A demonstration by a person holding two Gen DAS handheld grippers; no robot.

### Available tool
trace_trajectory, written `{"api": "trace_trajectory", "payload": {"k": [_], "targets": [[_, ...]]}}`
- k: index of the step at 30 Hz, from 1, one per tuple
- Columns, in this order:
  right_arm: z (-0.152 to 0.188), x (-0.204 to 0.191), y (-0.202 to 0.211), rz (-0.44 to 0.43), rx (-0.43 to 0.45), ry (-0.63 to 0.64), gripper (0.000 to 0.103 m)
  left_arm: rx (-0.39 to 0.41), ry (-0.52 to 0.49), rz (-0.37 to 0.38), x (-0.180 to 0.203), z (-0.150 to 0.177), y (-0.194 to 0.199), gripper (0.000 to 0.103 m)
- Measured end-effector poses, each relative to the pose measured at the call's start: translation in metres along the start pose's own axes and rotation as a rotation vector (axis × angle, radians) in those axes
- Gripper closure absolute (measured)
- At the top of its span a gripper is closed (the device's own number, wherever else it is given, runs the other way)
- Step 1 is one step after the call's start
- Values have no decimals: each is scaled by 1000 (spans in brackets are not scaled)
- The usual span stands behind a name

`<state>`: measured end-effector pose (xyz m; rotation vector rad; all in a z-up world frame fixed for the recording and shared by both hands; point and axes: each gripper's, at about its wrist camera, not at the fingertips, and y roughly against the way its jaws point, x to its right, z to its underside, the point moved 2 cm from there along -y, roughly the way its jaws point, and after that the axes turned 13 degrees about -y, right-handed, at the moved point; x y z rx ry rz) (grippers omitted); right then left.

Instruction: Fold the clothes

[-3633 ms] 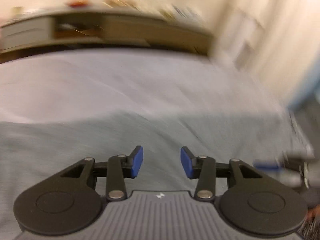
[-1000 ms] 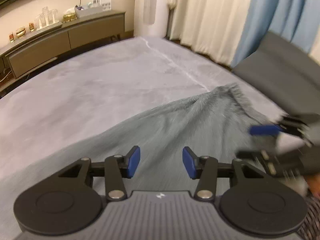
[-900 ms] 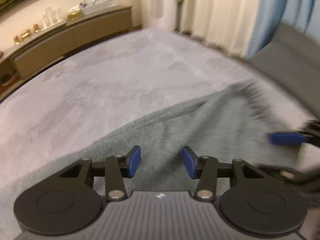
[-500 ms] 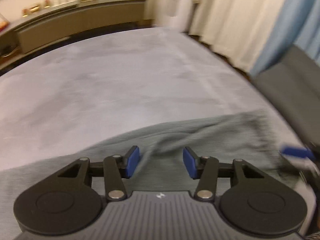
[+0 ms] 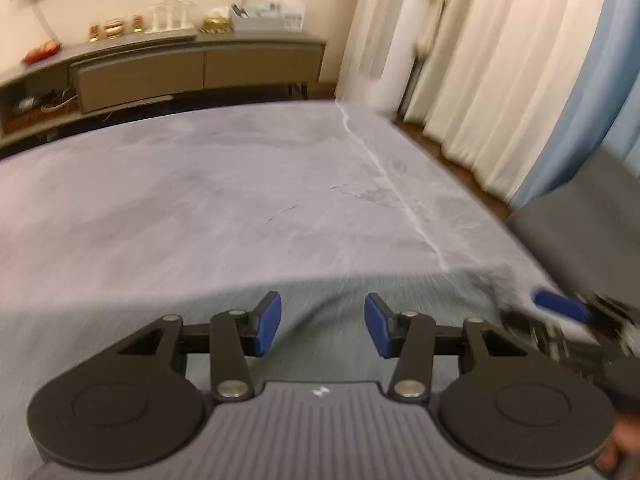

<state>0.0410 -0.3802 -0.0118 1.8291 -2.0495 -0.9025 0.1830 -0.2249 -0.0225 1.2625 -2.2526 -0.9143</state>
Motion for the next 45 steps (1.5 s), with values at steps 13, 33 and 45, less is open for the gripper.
{"api": "trace_trajectory", "payload": {"k": [13, 33, 45], "targets": [[38, -101, -45, -247, -232, 221, 44, -102, 338, -435, -232, 205, 180, 60], [97, -259, -58, -280, -346, 386, 32, -86, 192, -181, -194, 221, 193, 39], [113, -353, -55, -401, -206, 377, 43, -127, 163, -272, -260, 137, 118, 31]]}}
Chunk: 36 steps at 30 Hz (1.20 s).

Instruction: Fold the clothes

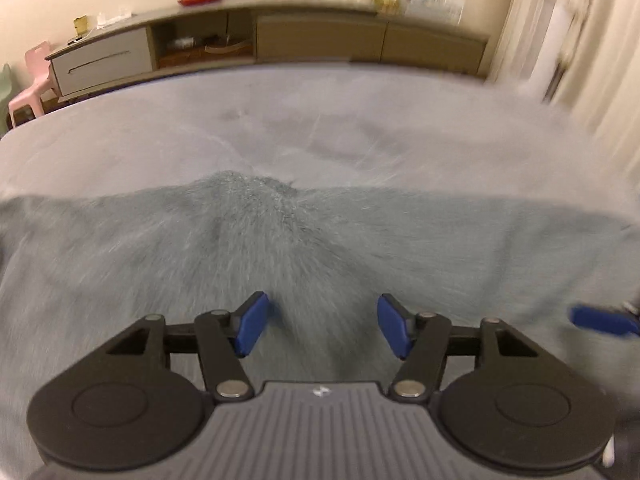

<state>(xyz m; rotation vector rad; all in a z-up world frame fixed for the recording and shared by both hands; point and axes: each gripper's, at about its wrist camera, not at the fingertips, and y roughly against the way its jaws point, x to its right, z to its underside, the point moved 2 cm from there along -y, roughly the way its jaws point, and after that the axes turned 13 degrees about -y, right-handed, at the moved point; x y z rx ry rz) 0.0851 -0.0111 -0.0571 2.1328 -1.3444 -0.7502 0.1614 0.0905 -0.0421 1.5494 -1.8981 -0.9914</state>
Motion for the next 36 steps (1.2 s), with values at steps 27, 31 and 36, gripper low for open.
{"api": "trace_trajectory", "payload": {"k": [27, 31, 36], "targets": [[0, 47, 18, 163, -54, -29, 35, 71, 79, -127, -77, 95, 55, 36], [2, 69, 10, 172, -87, -90, 29, 55, 71, -171, -78, 101, 61, 38], [4, 100, 36, 225, -3, -200, 30, 40, 38, -122, -64, 106, 60, 28]]}}
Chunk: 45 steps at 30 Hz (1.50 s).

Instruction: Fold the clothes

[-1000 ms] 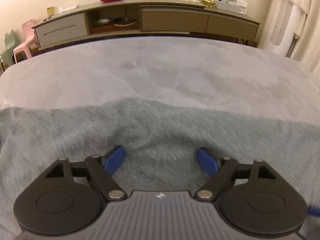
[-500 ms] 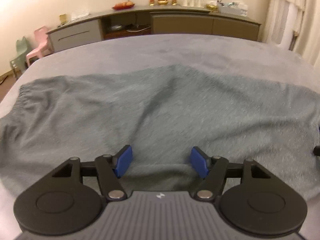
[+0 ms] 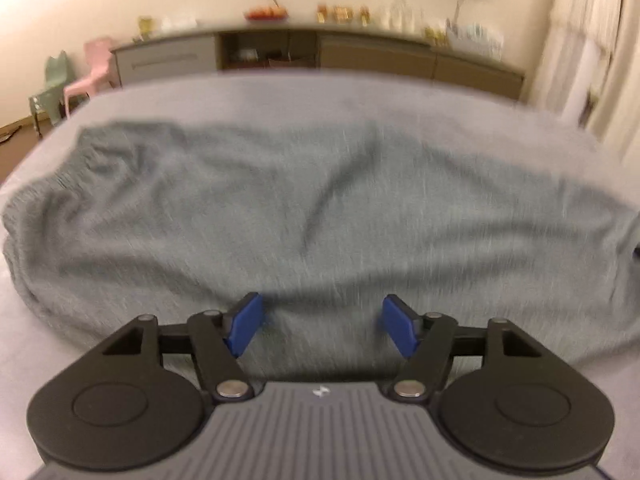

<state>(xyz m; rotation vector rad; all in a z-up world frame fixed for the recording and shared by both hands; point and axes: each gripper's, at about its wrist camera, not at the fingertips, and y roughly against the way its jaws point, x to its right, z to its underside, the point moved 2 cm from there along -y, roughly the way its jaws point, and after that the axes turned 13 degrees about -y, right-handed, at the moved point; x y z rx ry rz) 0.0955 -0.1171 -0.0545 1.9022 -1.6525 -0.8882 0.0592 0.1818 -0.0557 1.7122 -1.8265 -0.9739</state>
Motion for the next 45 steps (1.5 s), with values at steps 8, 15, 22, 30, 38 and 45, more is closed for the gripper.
{"api": "trace_trajectory", "payload": {"k": [8, 15, 22, 30, 38, 45], "targets": [[7, 73, 62, 121, 178, -181, 26, 40, -2, 13, 18, -11, 12, 29], [49, 175, 110, 300, 188, -474, 29, 100, -56, 104, 70, -40, 10, 30], [58, 157, 108, 237, 142, -342, 77, 142, -61, 336, 151, -74, 27, 30], [66, 98, 113, 379, 221, 23, 79, 182, -166, 674, 305, -165, 46, 19], [68, 72, 114, 395, 254, 180, 79, 58, -477, 697, 483, -207, 5, 19], [68, 61, 123, 332, 297, 234, 78, 45, -491, 561, 480, -210, -20, 85]]}}
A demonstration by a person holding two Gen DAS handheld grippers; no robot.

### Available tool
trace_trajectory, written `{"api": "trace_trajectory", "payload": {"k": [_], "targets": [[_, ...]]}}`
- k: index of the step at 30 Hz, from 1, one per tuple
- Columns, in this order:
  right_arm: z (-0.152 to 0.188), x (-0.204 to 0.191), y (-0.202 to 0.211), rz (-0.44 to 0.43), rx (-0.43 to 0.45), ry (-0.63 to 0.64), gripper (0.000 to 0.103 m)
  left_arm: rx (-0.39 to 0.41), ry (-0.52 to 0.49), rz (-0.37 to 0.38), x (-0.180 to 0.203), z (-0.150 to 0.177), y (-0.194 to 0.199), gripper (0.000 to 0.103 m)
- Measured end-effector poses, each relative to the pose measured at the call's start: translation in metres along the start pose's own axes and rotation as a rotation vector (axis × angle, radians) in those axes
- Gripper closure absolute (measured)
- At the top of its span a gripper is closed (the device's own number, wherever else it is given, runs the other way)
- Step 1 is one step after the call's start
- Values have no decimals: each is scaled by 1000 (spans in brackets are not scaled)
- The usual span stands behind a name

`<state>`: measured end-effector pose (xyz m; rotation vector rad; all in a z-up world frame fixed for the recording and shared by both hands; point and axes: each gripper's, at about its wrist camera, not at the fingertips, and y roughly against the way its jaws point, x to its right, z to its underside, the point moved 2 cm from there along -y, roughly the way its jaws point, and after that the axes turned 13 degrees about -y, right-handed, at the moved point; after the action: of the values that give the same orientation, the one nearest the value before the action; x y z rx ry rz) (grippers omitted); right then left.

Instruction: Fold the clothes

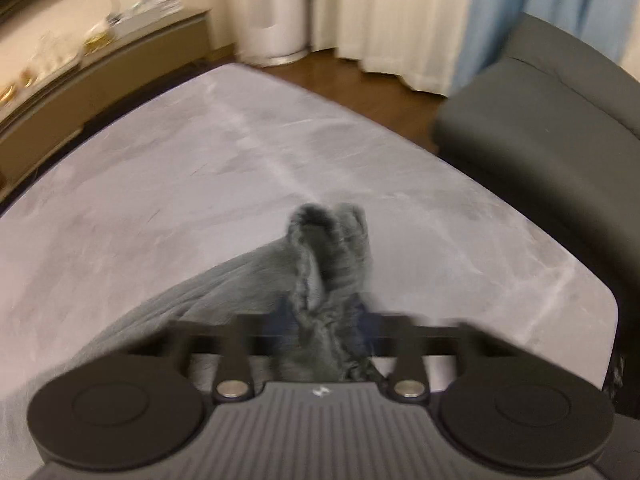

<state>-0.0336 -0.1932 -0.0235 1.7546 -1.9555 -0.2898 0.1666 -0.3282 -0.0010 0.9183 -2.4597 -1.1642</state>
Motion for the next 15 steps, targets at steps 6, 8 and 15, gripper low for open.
{"api": "trace_trajectory", "payload": {"k": [6, 8, 15], "targets": [[-17, 14, 23, -211, 52, -172, 57, 124, 237, -37, -62, 45, 53, 86], [-15, 15, 16, -254, -3, -219, 56, 98, 304, -57, -83, 75, 55, 85], [-12, 19, -8, -403, -197, -382, 77, 74, 491, -44, -121, 139, 46, 73]]}}
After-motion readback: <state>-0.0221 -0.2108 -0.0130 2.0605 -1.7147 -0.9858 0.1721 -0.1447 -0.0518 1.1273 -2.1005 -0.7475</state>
